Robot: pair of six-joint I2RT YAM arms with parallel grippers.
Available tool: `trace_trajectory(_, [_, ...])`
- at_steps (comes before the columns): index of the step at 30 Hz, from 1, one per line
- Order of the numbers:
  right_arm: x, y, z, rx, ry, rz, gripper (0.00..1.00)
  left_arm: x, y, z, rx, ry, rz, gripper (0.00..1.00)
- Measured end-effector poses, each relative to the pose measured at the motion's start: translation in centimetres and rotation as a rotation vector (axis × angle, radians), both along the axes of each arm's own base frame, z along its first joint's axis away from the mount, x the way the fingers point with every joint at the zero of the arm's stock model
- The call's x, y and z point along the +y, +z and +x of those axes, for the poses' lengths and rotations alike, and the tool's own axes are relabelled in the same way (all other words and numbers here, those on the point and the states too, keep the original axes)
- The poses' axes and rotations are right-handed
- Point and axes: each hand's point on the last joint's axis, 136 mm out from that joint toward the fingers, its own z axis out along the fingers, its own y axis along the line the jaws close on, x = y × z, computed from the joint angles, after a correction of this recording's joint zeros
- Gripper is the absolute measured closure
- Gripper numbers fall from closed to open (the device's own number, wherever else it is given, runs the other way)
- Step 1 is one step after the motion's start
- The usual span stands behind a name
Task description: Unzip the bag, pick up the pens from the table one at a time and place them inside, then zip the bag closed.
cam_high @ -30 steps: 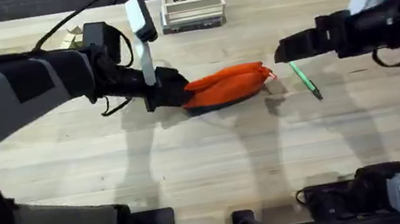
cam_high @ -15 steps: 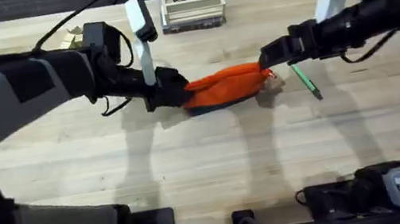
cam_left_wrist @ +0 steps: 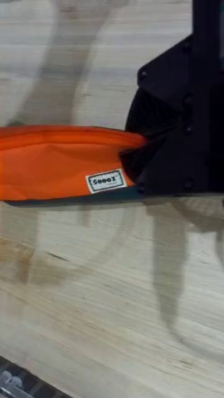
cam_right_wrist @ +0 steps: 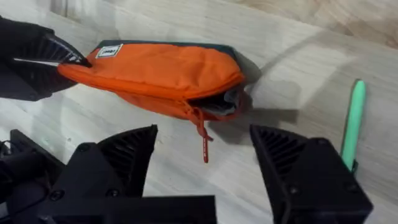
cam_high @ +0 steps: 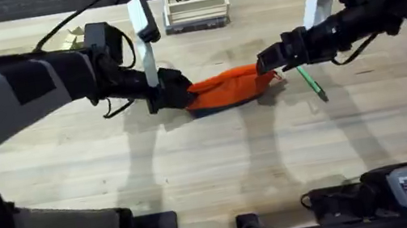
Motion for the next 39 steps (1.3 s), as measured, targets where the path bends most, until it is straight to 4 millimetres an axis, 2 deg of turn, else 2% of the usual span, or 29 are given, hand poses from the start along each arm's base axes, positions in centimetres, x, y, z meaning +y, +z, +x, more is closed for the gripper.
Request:
trace_trajectory(5, [0.01, -0.34, 0.01, 0.010, 0.003, -0.001, 0.184, 0.00, 0.00, 0.00, 0.000, 0.000, 0.000, 0.958])
trace_trajectory(11, [0.01, -0.34, 0.01, 0.010, 0.002, -0.001, 0.389, 0.00, 0.00, 0.00, 0.000, 0.000, 0.000, 0.958])
trace_trajectory(22, [0.01, -0.34, 0.01, 0.010, 0.003, -0.001, 0.570, 0.00, 0.00, 0.00, 0.000, 0.000, 0.000, 0.958])
trace_trajectory(28, [0.01, -0.34, 0.02, 0.010, 0.003, -0.001, 0.836, 0.00, 0.00, 0.00, 0.000, 0.000, 0.000, 0.958])
trace_trajectory(29, [0.01, -0.34, 0.02, 0.011, 0.001, -0.001, 0.932, 0.00, 0.00, 0.00, 0.000, 0.000, 0.000, 0.958])
trace_trajectory(30, [0.01, -0.34, 0.02, 0.010, 0.002, -0.001, 0.961, 0.00, -0.01, 0.00, 0.000, 0.000, 0.000, 0.958])
trace_trajectory(39, [0.03, -0.28, 0.20, 0.001, 0.002, 0.000, 0.969, 0.00, 0.00, 0.00, 0.000, 0.000, 0.000, 0.958])
